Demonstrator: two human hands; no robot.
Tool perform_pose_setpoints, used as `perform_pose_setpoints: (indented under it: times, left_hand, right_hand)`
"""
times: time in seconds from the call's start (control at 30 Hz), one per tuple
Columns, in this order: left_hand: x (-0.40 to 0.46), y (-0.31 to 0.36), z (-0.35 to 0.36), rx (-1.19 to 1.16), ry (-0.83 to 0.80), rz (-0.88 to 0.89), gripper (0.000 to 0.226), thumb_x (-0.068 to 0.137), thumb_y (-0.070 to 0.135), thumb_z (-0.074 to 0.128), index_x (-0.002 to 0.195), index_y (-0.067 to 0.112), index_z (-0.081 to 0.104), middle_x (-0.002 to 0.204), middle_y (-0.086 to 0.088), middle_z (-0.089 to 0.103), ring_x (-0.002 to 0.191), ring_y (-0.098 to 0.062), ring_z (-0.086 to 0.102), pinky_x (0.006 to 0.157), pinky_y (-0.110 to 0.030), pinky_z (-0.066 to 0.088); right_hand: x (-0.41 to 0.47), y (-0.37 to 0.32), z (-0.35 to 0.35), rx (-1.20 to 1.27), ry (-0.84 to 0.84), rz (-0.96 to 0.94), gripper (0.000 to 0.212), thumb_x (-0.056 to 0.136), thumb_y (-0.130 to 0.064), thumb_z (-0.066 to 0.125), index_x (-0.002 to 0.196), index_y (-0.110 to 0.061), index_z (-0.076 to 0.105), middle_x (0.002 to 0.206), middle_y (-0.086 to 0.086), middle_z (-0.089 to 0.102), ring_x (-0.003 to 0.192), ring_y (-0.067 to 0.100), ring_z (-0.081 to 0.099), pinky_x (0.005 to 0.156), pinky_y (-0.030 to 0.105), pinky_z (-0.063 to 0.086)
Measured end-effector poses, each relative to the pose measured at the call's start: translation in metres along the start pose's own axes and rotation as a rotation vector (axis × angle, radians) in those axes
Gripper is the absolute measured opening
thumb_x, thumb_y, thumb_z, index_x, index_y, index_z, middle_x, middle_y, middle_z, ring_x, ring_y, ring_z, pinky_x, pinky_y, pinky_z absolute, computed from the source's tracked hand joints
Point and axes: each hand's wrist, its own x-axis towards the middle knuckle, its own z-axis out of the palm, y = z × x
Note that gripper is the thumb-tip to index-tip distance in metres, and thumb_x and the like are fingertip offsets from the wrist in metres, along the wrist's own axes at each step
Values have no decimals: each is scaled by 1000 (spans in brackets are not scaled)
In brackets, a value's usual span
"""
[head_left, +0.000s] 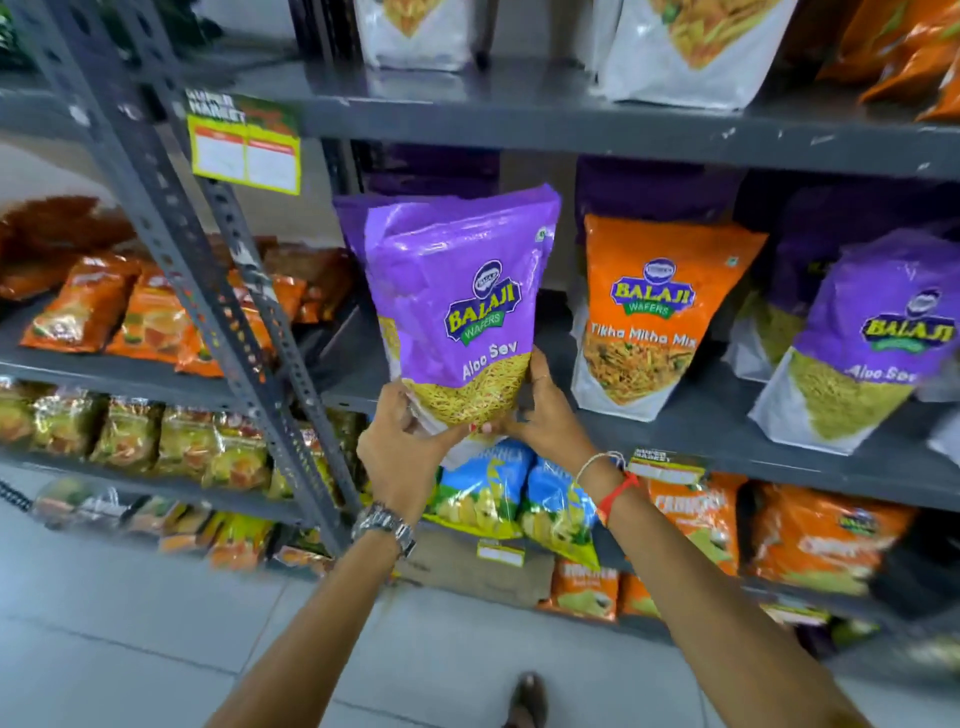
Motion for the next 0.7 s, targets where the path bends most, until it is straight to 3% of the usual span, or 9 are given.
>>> perform_pose_setpoints:
  times: [0.13,0.23,0.4,0.53,0.57,0.7]
  left_hand:
    - [7,-12,31,20,1,-16,69,38,41,83,99,27,54,79,5,68,75,-18,66,73,-49,57]
    - [20,-13,52,94,19,-16,73,38,43,82,100,17,54,71,10,61,67,-15,61,72,-40,58]
    - [39,-20,78,254,47,-48,69,49,29,87,104,8,53,75,-15,68,70,-33,64,63,-37,53]
    - [51,-37,93,227,56,-80,71,50,31,87,107,11,49,89,-17,71,80,-30,67,71,-45,58]
    - [52,-40,96,205,67,-82,72,51,30,86,109,12,48,93,-17,71,84,-29,68,74,-45,58]
    - [56,-43,107,171,79,-66,76,57,28,84,121,12,44,109,-15,67,101,-27,64,83,-35,54]
  right_hand:
    - [14,34,-10,47,12,30,92,67,18,74,141,-4,24,123,-11,49,109,-19,50,93,17,48]
    - [29,55,-20,54,30,70,96,66,15,76,143,-4,22,125,-7,50,113,-12,52,96,19,48]
    - [47,65,-26,79,71,107,105,60,-17,83,146,-18,22,132,0,52,130,20,48,109,51,42]
    - [55,78,-24,35,121,100,100,63,-37,79,144,-36,20,130,-31,47,127,0,46,111,47,41]
    - [55,80,-23,14,133,99,97,67,-35,78,146,-33,21,132,-31,47,128,-2,46,111,46,41]
    - [51,83,-16,-55,249,64,84,82,-24,73,150,-19,24,145,-7,46,136,15,44,110,48,42]
